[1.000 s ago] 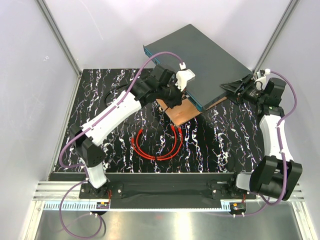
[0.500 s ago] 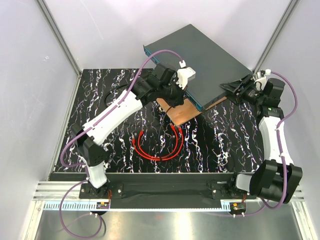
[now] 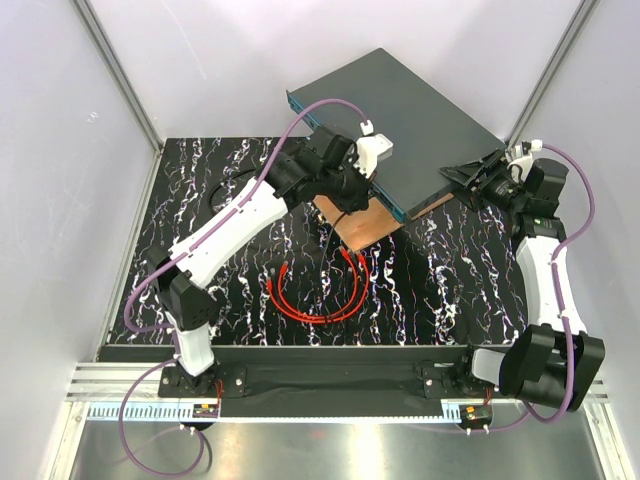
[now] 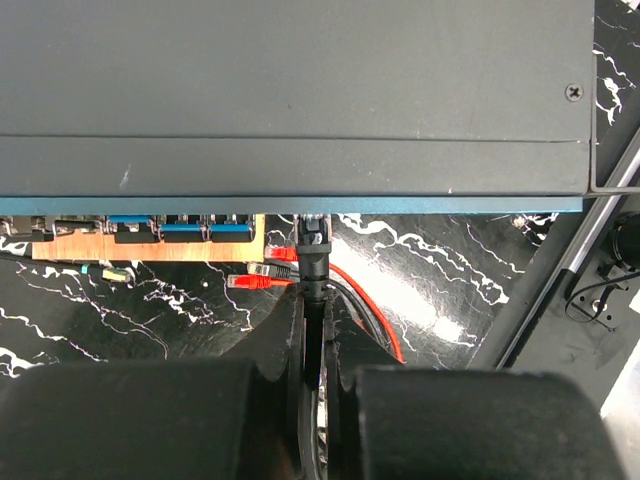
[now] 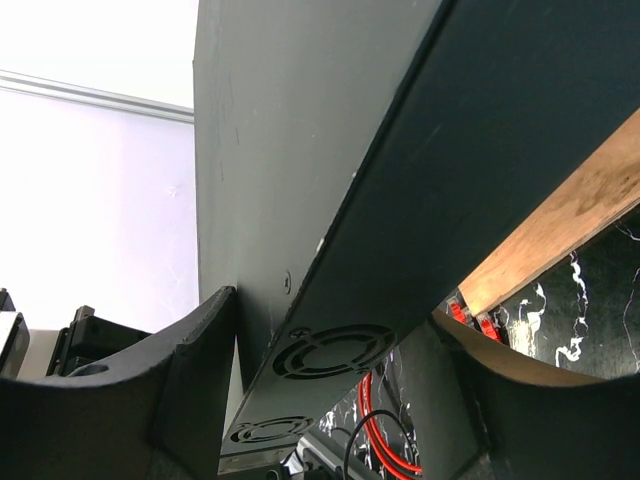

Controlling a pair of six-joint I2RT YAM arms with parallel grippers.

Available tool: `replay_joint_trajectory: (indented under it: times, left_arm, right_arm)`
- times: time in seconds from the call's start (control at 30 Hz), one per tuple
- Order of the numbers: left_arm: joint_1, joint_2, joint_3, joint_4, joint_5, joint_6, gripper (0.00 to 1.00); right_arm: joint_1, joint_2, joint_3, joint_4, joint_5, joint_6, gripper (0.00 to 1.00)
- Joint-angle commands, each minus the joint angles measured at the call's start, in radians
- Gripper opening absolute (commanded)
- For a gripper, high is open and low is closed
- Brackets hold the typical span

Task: Insert the plug into the switch port

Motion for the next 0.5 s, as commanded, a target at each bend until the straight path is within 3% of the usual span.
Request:
replay_joint_trajectory:
  times: [0.0,0.47]
  left_arm:
    - [-0.037,0.032,0.105,0.258,0.105,-0.01,0.0]
    - [-0.037,0.064,0.161,0.35,0.146,-0.042,0.0]
  right_arm:
    - [0.094,0.004,-0.038,-0.032,-0.014,-0.13,0.0]
    - [0.131,-0.002,-0.058,-0.044,-0.002,-0.152,0.0]
